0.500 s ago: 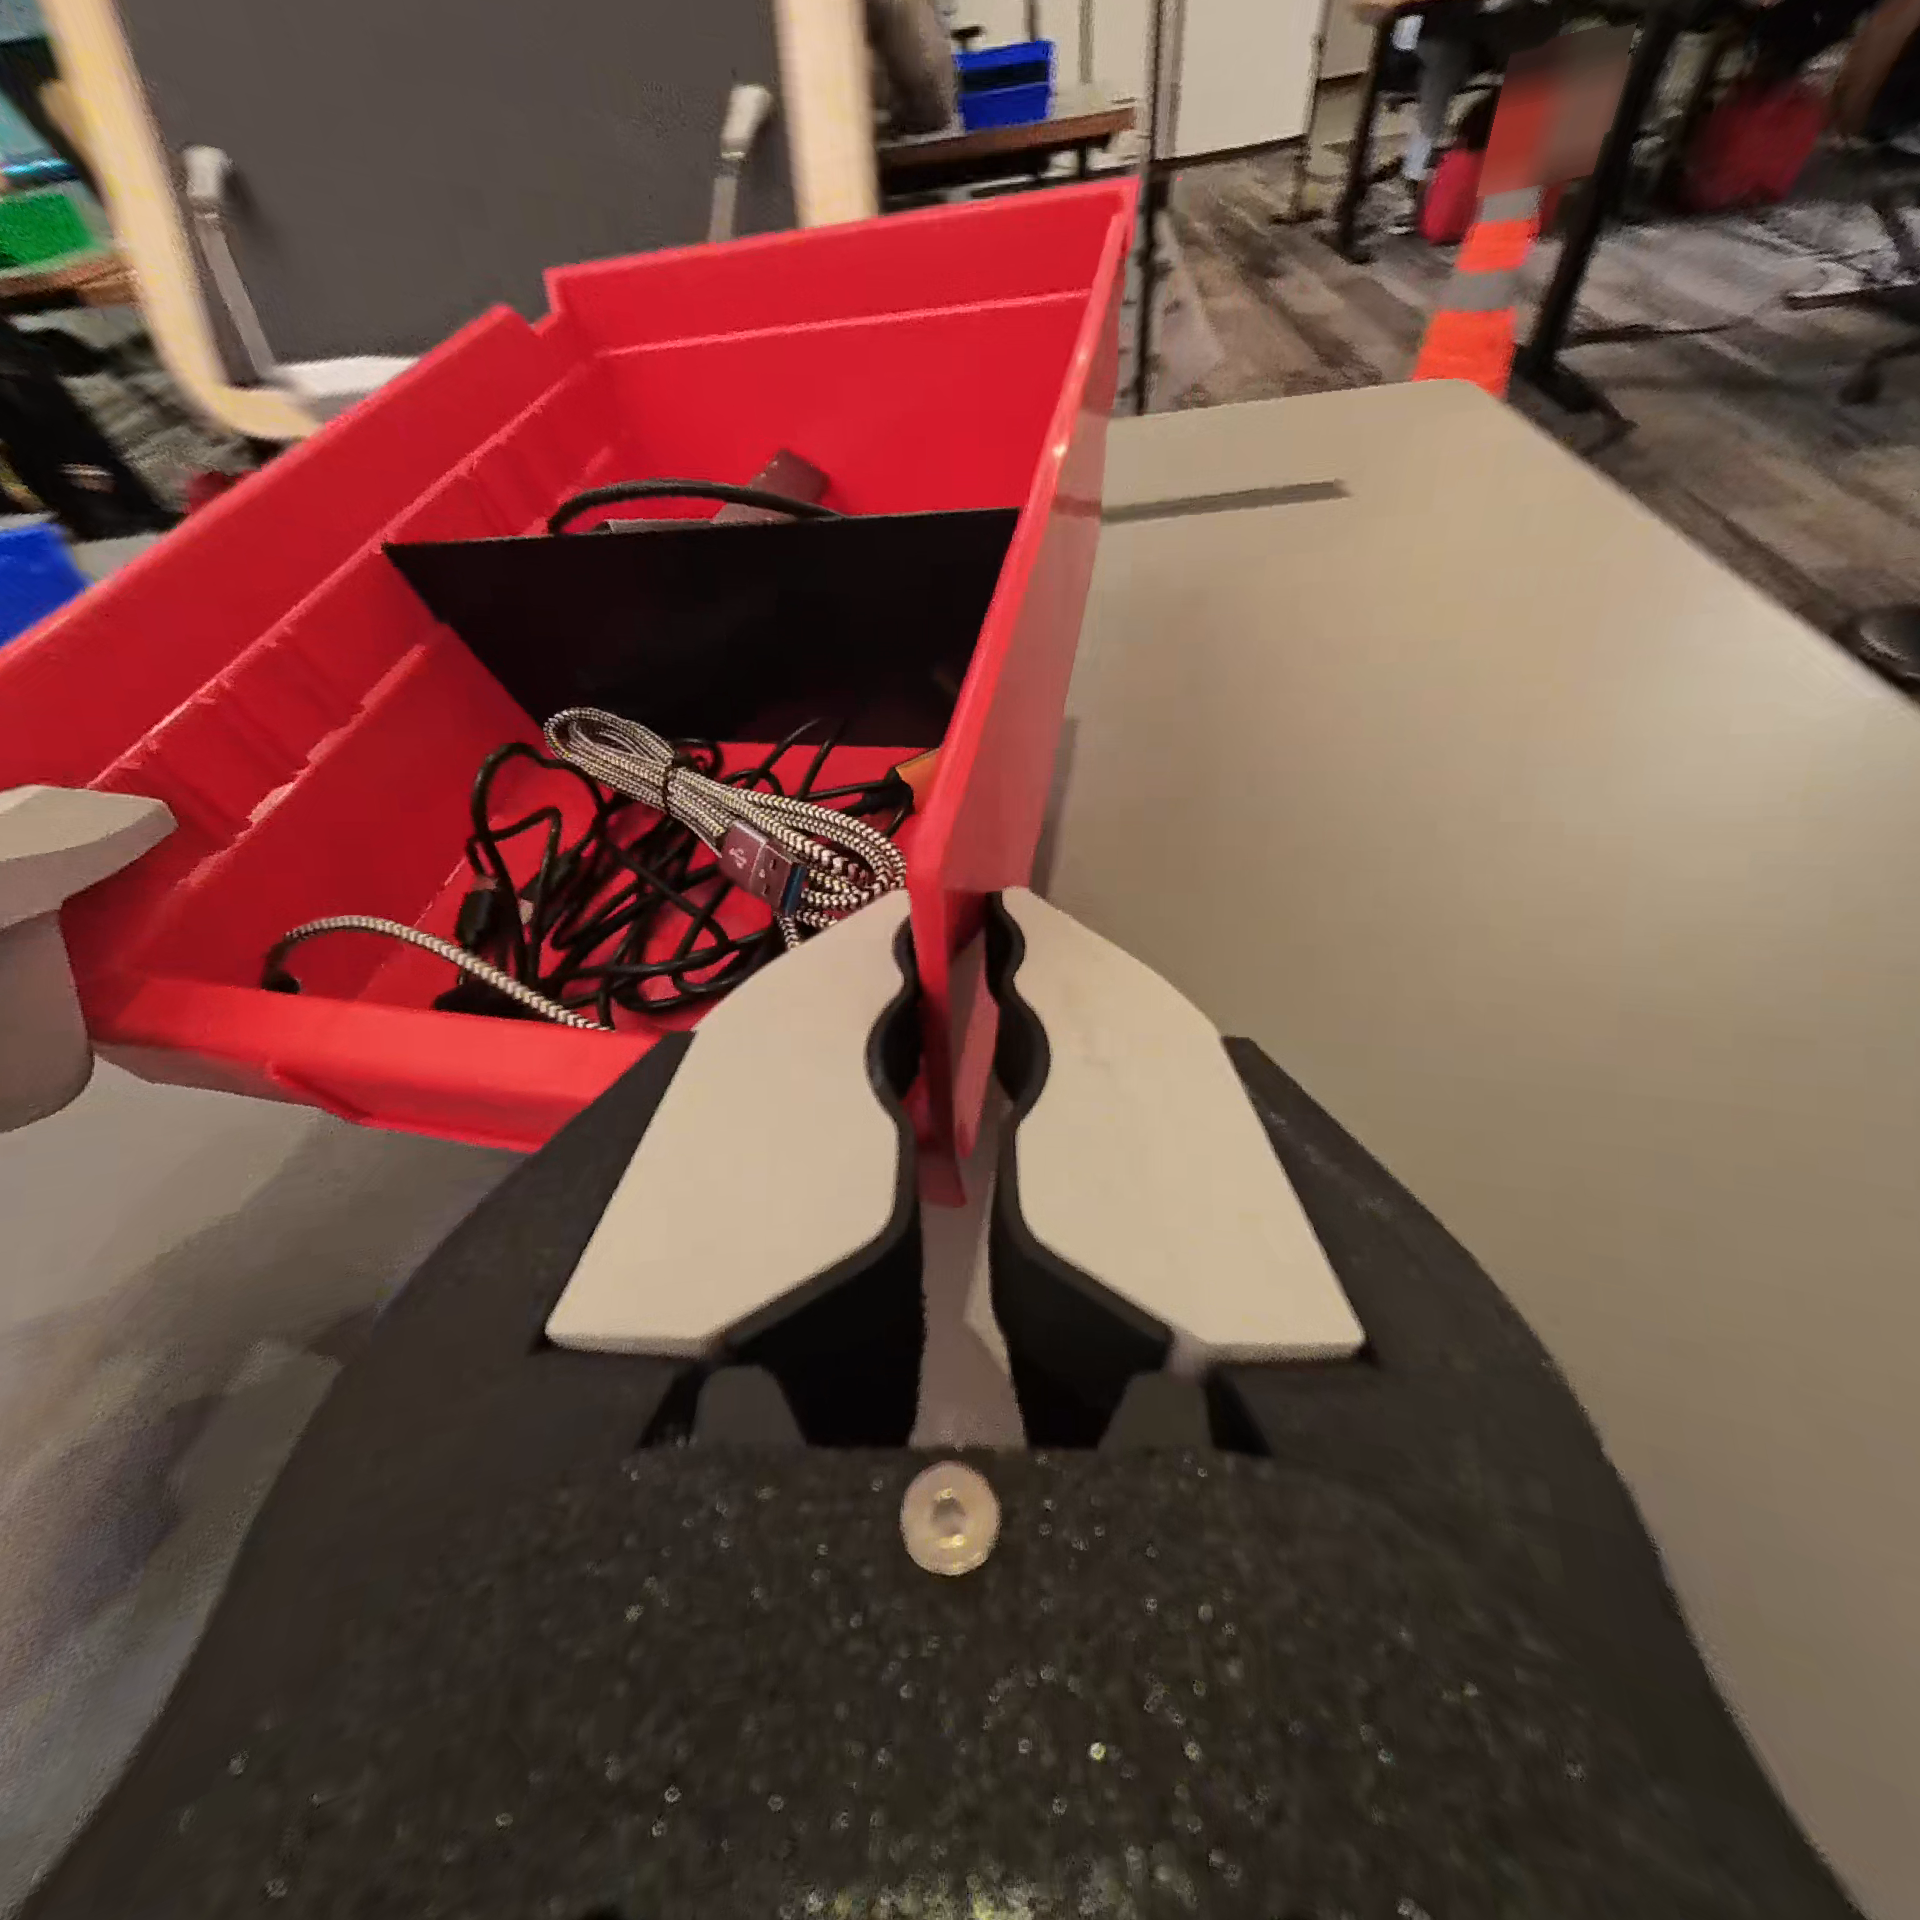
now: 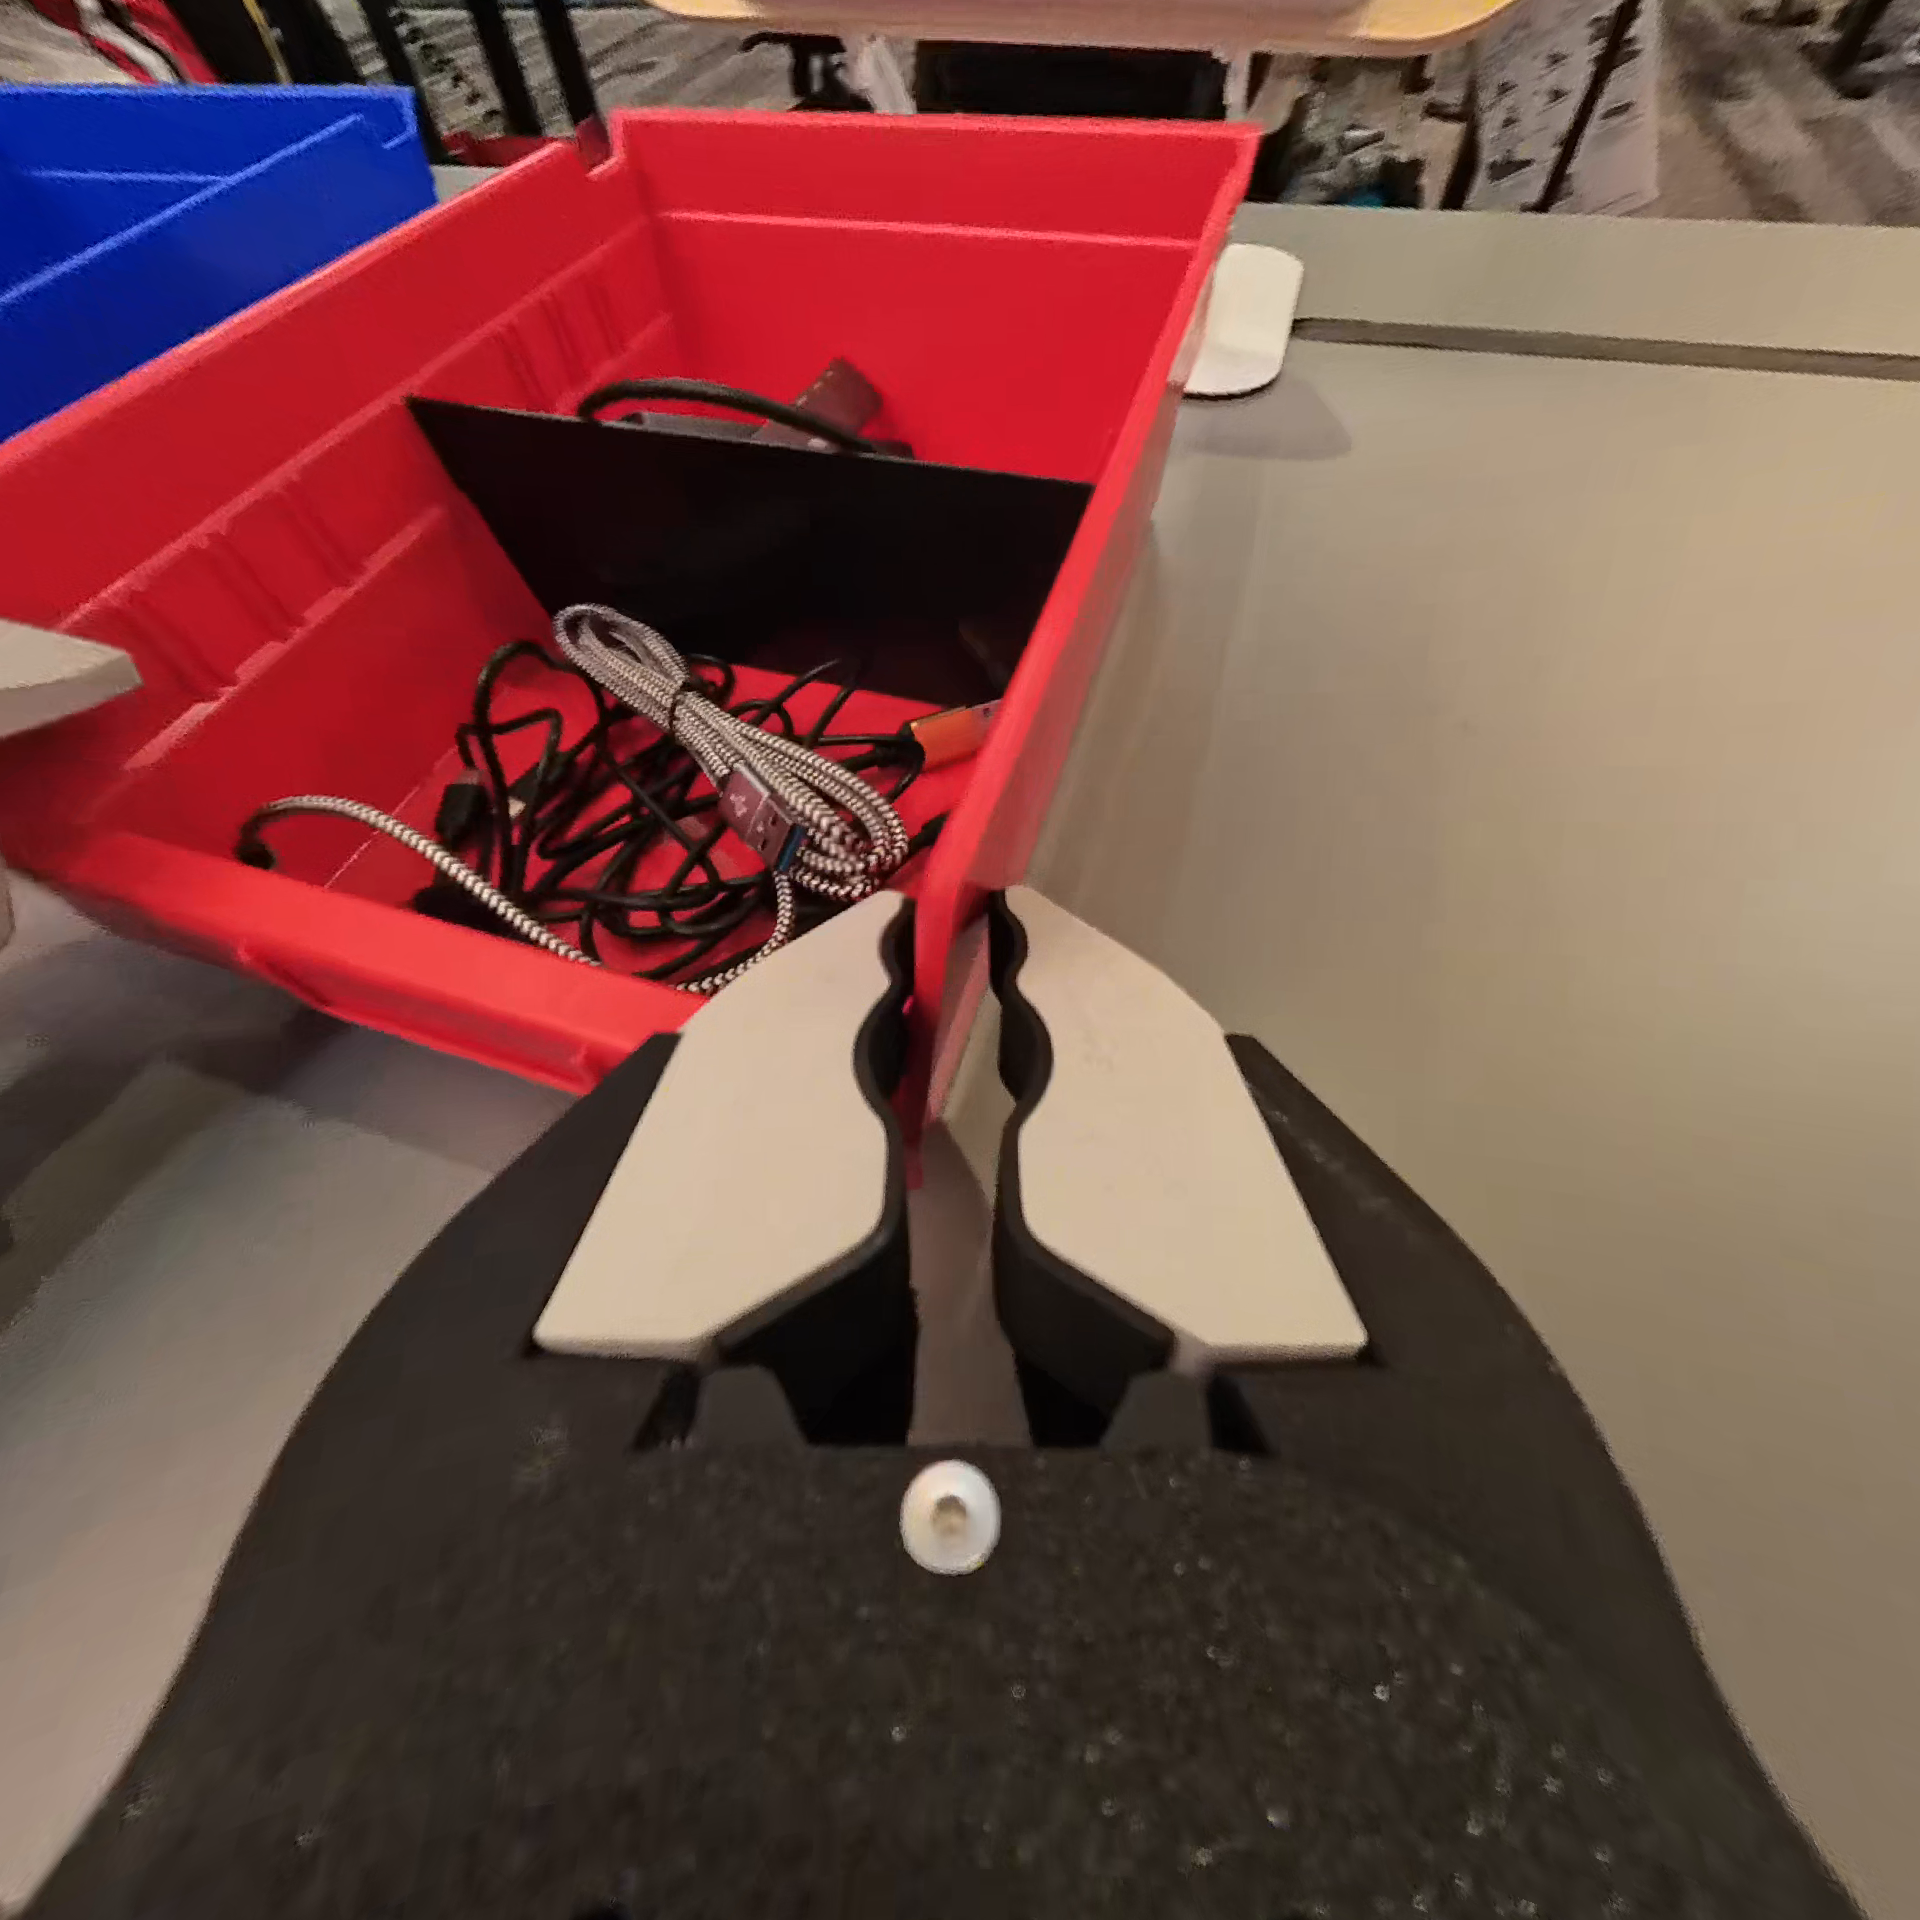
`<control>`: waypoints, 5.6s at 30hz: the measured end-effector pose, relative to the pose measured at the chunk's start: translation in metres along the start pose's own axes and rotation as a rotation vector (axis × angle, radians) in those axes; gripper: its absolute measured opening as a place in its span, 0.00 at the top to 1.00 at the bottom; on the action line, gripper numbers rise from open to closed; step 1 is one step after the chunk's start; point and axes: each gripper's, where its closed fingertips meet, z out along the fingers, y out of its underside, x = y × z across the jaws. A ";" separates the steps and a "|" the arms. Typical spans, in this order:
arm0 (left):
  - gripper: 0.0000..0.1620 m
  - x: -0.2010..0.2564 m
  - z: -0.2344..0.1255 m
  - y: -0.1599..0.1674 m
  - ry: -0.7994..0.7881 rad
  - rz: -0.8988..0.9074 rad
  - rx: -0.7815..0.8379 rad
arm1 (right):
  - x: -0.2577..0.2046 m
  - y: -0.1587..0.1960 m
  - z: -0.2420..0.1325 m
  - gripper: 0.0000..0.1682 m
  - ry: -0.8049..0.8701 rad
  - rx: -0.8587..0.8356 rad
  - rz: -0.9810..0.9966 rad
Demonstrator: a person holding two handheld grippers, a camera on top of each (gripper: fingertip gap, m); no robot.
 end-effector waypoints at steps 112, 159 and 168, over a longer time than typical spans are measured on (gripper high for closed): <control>0.58 -0.080 0.005 -0.019 0.038 0.088 -0.134 | -0.095 -0.030 -0.045 0.64 -0.352 0.020 0.001; 0.91 -0.272 -0.072 0.020 -0.234 -0.195 -0.099 | -0.108 -0.051 -0.019 0.89 -0.424 0.167 -0.121; 0.80 -0.198 -0.137 0.013 -0.293 -0.244 0.069 | 0.120 -0.010 -0.091 0.89 0.064 0.228 -0.105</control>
